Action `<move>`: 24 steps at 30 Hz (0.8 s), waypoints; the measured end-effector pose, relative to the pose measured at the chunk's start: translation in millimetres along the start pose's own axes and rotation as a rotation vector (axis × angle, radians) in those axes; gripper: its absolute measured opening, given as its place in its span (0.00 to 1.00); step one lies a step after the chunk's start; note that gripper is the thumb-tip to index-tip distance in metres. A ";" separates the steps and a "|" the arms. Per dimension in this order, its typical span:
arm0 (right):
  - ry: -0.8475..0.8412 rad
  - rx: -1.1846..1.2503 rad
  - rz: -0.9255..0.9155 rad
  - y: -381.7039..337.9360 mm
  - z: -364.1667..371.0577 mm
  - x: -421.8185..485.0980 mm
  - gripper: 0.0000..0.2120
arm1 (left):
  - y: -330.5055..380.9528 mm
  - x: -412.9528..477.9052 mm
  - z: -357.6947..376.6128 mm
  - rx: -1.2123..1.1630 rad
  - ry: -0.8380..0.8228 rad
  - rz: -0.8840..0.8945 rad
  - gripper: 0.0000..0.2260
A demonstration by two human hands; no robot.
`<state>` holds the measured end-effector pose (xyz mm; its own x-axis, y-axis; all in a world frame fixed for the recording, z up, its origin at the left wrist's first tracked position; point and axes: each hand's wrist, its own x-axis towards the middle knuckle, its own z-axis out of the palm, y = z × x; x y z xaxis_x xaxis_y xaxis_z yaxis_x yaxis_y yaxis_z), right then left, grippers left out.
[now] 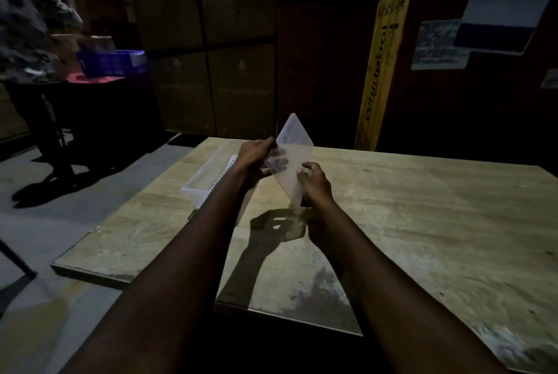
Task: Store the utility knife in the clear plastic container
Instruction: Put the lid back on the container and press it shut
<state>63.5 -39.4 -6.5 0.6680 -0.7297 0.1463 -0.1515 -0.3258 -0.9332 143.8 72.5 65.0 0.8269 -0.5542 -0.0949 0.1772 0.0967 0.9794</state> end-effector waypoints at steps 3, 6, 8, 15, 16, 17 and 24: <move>0.052 0.026 -0.001 -2.2 9.1 3.3 0.16 | 7.7 5.8 -15.6 0.381 0.129 0.124 0.11; 0.115 0.031 -0.011 -5.9 19.7 6.7 0.16 | 14.9 9.7 -32.0 0.644 0.198 0.238 0.10; 0.139 0.020 -0.021 -10.0 28.6 7.5 0.16 | 17.5 8.6 -41.8 0.727 0.243 0.261 0.10; 0.095 -0.113 -0.132 -31.2 67.6 9.3 0.20 | 17.1 7.0 -77.3 0.951 0.485 0.300 0.13; 0.081 -0.130 -0.152 -33.2 73.4 9.2 0.20 | 15.9 7.3 -82.8 0.957 0.507 0.297 0.12; 0.066 -0.150 -0.173 -35.6 80.0 9.1 0.21 | 14.8 7.9 -89.2 0.963 0.529 0.291 0.12; -0.067 -0.290 -0.235 -44.9 118.3 3.8 0.23 | 5.3 9.3 -134.2 0.979 0.613 0.247 0.12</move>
<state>159.0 43.6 -2.9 0.7537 -0.5772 0.3142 -0.1826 -0.6432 -0.7436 224.0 178.8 45.4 0.9468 -0.0942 0.3077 -0.2875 -0.6772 0.6773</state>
